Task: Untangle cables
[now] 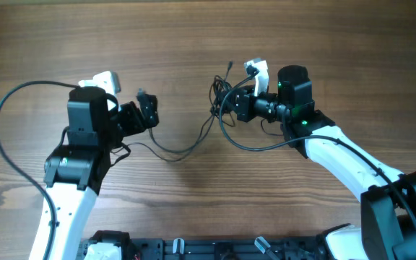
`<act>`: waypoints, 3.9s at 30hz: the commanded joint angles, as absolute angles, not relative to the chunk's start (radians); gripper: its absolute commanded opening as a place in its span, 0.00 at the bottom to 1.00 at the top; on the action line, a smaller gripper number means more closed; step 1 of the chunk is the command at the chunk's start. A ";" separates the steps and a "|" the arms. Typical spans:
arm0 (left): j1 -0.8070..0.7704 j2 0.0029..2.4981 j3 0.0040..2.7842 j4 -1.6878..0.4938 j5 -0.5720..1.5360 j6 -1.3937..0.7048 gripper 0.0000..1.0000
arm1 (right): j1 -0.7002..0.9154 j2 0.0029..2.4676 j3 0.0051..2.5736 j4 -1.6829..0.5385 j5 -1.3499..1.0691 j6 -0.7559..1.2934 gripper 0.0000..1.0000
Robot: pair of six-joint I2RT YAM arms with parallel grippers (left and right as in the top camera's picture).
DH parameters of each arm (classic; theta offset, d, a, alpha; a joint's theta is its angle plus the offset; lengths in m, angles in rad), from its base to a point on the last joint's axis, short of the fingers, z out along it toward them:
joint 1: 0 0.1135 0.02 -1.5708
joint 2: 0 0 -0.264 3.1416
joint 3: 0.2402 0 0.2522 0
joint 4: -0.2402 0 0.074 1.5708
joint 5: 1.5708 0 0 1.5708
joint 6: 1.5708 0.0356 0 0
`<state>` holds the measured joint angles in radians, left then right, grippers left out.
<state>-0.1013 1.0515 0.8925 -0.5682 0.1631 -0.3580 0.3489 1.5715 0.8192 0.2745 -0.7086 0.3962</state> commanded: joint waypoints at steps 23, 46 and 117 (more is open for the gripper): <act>-0.346 1.324 0.903 -0.422 0.519 0.049 0.38 | 0.347 1.565 0.825 0.408 -1.075 0.962 0.05; -0.064 0.885 0.903 -0.580 0.199 -0.285 0.04 | 0.347 1.565 0.825 0.411 -1.031 0.943 0.04; -0.303 1.322 0.902 -0.519 0.605 0.202 0.52 | 0.339 1.565 0.825 0.512 -1.344 0.841 0.04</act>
